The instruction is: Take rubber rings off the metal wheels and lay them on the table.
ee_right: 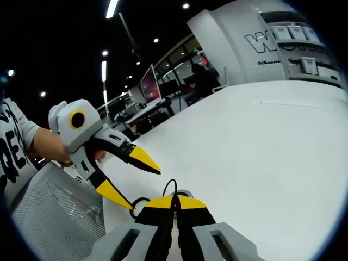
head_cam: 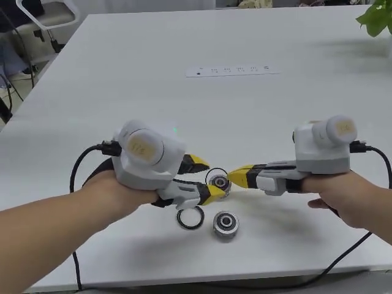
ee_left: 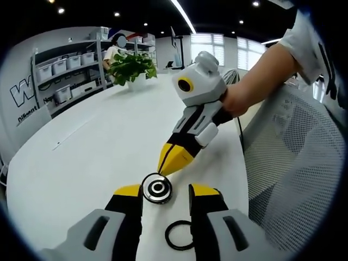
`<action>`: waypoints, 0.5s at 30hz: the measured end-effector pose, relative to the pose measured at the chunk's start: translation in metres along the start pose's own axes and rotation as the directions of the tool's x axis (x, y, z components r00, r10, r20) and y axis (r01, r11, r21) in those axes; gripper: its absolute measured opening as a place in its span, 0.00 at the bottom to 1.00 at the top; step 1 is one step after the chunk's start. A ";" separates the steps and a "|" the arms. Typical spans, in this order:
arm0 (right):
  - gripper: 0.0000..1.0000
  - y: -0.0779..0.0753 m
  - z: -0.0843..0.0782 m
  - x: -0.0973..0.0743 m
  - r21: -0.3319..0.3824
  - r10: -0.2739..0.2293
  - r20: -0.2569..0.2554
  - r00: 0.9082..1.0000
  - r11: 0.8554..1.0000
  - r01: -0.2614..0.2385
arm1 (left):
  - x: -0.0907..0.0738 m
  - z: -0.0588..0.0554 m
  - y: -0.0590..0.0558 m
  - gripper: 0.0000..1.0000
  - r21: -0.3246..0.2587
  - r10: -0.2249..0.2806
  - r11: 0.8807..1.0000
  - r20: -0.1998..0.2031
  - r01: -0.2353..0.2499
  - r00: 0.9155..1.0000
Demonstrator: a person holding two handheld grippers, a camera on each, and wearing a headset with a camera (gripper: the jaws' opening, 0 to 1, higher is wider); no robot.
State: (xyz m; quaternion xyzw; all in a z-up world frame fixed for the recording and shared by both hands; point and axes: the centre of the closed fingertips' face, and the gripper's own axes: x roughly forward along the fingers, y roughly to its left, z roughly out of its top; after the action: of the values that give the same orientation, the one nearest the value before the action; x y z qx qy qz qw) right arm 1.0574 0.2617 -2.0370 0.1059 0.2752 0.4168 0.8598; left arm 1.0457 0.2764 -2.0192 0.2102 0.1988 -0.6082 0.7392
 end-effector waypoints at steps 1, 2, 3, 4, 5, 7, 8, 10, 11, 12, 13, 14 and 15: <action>0.00 0.000 0.000 0.000 0.000 0.001 0.001 1.000 1.000 -0.001 | -0.001 0.001 0.000 0.32 -0.003 0.001 1.000 0.004 -0.001 1.000; 0.00 0.001 0.001 0.000 0.001 0.003 0.002 1.000 1.000 -0.003 | -0.003 0.001 0.000 0.34 -0.006 0.001 1.000 0.006 -0.001 1.000; 0.00 0.002 0.001 0.000 0.000 0.005 0.002 1.000 1.000 -0.005 | -0.004 0.001 0.000 0.36 -0.013 0.002 1.000 0.009 -0.002 1.000; 0.00 0.002 0.001 0.000 -0.001 0.007 0.003 1.000 1.000 -0.007 | -0.006 0.001 -0.001 0.38 -0.019 0.002 1.000 0.010 -0.002 1.000; 0.00 0.003 0.002 0.000 -0.002 0.009 0.003 1.000 1.000 -0.009 | -0.008 0.001 -0.001 0.40 -0.022 0.002 1.000 0.013 -0.001 1.000; 0.00 0.004 0.002 0.000 -0.004 0.012 0.003 1.000 1.000 -0.012 | -0.012 0.002 -0.002 0.40 -0.024 0.002 1.000 0.019 -0.001 1.000; 0.00 0.004 0.002 0.000 -0.003 0.013 0.003 1.000 1.000 -0.013 | -0.014 0.002 -0.003 0.41 -0.025 0.003 1.000 0.020 -0.002 1.000; 0.00 0.004 0.002 0.000 -0.004 0.015 0.002 1.000 1.000 -0.015 | -0.017 0.001 -0.001 0.41 -0.031 0.005 1.000 0.025 -0.005 1.000; 0.00 0.005 0.002 0.000 -0.004 0.016 0.001 1.000 1.000 -0.016 | -0.019 0.001 -0.001 0.42 -0.034 0.006 0.999 0.027 -0.005 1.000; 0.00 0.006 0.002 0.000 -0.004 0.019 0.000 1.000 1.000 -0.019 | -0.022 0.002 -0.001 0.43 -0.040 0.010 0.999 0.033 -0.009 0.999; 0.00 0.007 0.002 0.000 -0.005 0.021 -0.001 1.000 1.000 -0.021 | -0.024 0.002 -0.001 0.45 -0.046 0.014 0.999 0.039 -0.013 0.999; 0.00 0.007 0.002 0.000 -0.006 0.024 -0.001 1.000 1.000 -0.024 | -0.026 0.003 -0.001 0.46 -0.049 0.017 0.999 0.048 -0.015 0.999; 0.00 0.009 0.003 0.000 -0.005 0.027 0.000 1.000 1.000 -0.027 | -0.029 0.004 -0.002 0.47 -0.053 0.018 0.999 0.055 -0.015 0.998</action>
State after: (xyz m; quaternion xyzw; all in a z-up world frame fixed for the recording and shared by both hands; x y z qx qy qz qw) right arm 1.0534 0.2677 -2.0312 0.1076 0.2727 0.4290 0.8544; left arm 1.0387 0.2978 -1.9998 0.1756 0.1925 -0.6024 0.7545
